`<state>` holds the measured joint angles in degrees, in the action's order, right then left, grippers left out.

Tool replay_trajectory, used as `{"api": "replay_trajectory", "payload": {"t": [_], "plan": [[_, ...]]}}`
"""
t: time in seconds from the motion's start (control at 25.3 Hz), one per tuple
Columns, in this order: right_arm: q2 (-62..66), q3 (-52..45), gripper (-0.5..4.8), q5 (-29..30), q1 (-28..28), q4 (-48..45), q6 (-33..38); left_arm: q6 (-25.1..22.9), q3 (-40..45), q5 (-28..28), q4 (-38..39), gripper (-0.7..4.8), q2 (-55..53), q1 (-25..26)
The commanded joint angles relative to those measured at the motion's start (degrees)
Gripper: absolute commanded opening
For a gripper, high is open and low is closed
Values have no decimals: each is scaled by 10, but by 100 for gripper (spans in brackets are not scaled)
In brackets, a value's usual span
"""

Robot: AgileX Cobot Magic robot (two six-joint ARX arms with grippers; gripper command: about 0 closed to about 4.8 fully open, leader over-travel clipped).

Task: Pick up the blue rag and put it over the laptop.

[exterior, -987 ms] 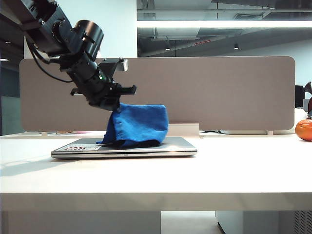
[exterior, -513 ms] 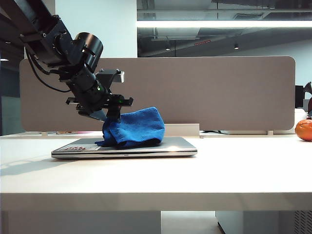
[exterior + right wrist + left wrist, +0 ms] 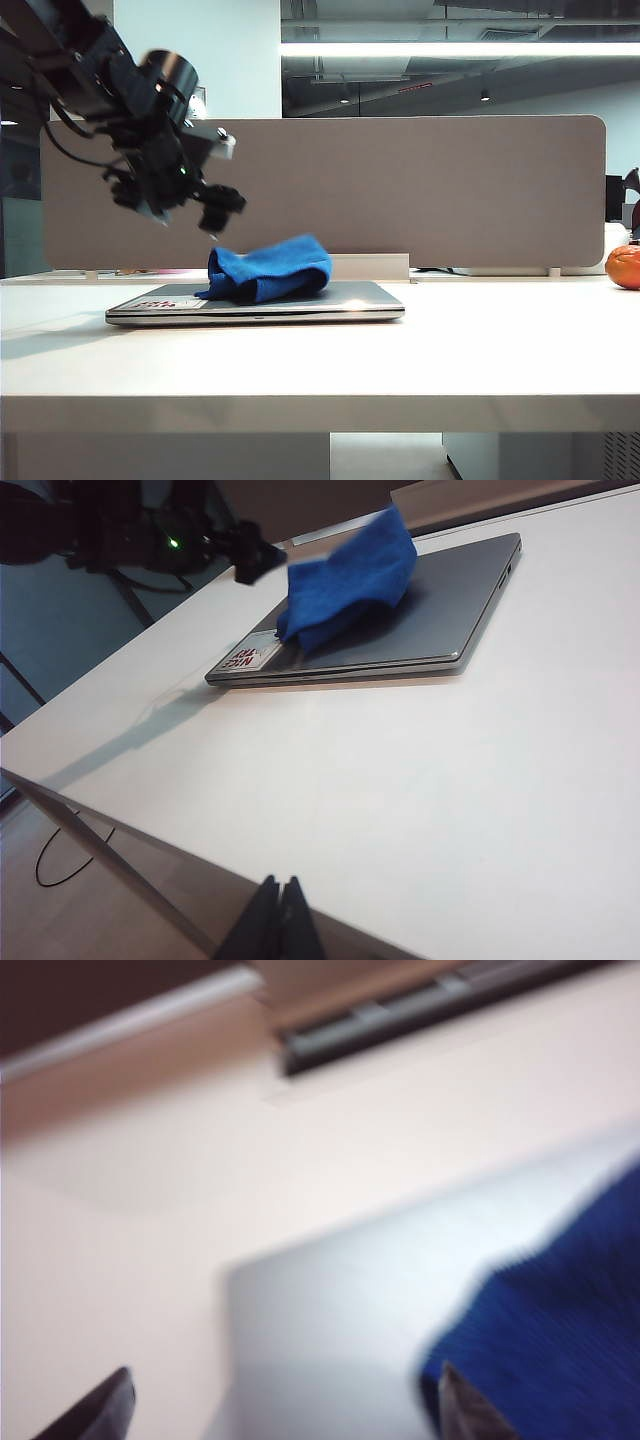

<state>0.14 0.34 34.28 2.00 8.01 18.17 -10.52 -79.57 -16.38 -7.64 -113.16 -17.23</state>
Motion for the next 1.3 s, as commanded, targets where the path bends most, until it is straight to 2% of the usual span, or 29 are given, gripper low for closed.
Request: {"api": "replay_trajectory", "payload": {"t": [0.04, 0.12, 0.2, 0.28, 0.32, 0.36, 0.39, 0.43, 0.71, 0.83, 1.03, 1.22, 1.3], "plan": [[-1, -2, -1, -3, 0, -9, -2, 5, -3, -18, -14, 386, 23, 7], [-1, -2, -1, -3, 0, -9, -2, 24, -3, -16, -14, 385, 39, 7], [-1, -2, -1, -11, 0, -9, -2, 24, -3, -16, -11, 357, 58, 7], [-1, -2, -1, -16, 0, -9, -2, 24, -3, -16, 5, 246, 83, 6], [-1, -2, -1, -23, 0, -9, -2, 25, -3, -16, 24, 121, 99, 6], [-1, -2, -1, -25, 0, -9, -2, 24, -3, -16, 39, 35, 110, 6], [-1, -2, -1, -29, 0, -9, -3, 25, -3, -15, 62, -5, 123, 6], [-1, -2, -1, -32, 0, -9, -5, 26, -3, -11, 76, -6, 129, 6], [-1, -2, -1, -63, 0, -10, -18, 37, -2, 136, 250, -5, 172, 6], [-1, -2, -1, -67, 0, -10, -25, 37, 3, 148, 280, -6, 189, 7], [-1, -2, -1, -89, 0, -10, -37, 39, 48, 182, 283, -5, 260, 7], [-1, -2, -1, -93, 0, -10, -38, 39, 145, 233, 282, -5, 373, 7], [-1, -2, -1, -93, 0, -9, -38, 39, 185, 233, 284, -6, 417, 7]]}}
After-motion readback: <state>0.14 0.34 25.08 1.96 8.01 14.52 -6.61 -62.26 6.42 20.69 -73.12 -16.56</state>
